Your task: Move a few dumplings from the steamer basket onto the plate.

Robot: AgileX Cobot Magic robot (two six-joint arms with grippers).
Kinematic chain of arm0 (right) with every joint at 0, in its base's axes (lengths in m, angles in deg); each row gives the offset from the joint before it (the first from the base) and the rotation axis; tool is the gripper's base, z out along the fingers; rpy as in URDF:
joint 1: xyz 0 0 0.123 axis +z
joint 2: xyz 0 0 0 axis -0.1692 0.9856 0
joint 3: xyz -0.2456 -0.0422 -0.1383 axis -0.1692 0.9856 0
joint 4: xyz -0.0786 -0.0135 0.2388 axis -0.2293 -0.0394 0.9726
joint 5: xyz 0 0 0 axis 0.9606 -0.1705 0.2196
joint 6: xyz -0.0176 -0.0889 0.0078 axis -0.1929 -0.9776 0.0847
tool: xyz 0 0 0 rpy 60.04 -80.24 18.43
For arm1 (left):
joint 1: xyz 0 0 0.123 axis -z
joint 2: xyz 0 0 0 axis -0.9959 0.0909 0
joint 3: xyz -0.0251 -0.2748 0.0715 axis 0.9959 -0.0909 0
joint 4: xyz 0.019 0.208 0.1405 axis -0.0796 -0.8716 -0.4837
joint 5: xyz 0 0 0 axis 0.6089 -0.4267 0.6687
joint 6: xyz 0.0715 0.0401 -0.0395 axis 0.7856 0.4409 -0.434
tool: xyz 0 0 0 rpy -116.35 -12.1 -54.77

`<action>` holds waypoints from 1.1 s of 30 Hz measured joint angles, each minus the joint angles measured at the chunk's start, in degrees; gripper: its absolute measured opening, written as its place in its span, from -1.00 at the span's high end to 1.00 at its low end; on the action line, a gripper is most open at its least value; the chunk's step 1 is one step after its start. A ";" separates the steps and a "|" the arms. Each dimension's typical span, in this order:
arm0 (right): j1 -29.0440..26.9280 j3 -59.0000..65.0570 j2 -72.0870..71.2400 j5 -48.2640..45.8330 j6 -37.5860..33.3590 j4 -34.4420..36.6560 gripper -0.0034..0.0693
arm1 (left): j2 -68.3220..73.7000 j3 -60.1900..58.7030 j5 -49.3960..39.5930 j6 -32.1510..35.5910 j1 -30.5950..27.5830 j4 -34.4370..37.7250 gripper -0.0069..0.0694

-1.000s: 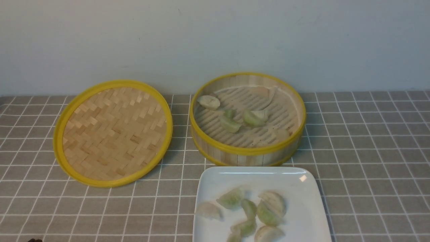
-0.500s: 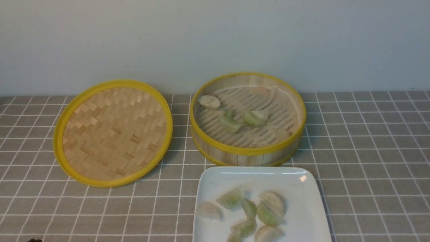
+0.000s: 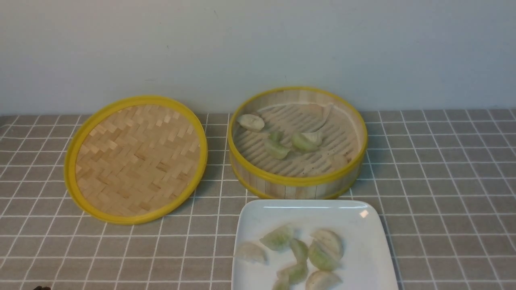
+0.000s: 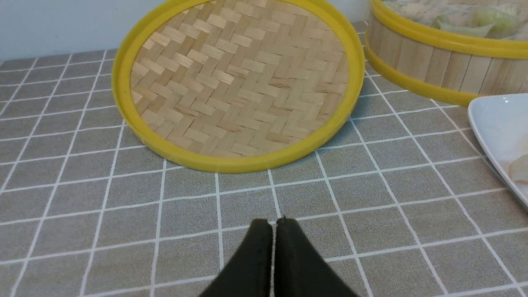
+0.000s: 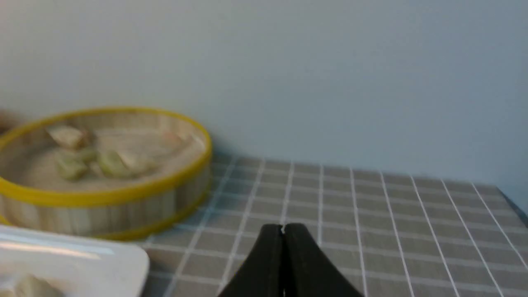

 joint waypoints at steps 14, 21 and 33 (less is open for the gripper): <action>-2.88 7.24 -3.38 -1.51 1.46 0.44 0.94 | 0.04 0.00 -0.05 0.00 0.00 0.00 0.83; -2.88 7.24 -3.50 -1.51 1.50 0.44 0.94 | 0.04 0.00 -0.05 0.00 0.00 0.00 0.83; -2.88 7.24 -3.50 -1.51 1.50 0.44 0.94 | 0.04 0.00 -0.05 0.00 0.00 0.00 0.83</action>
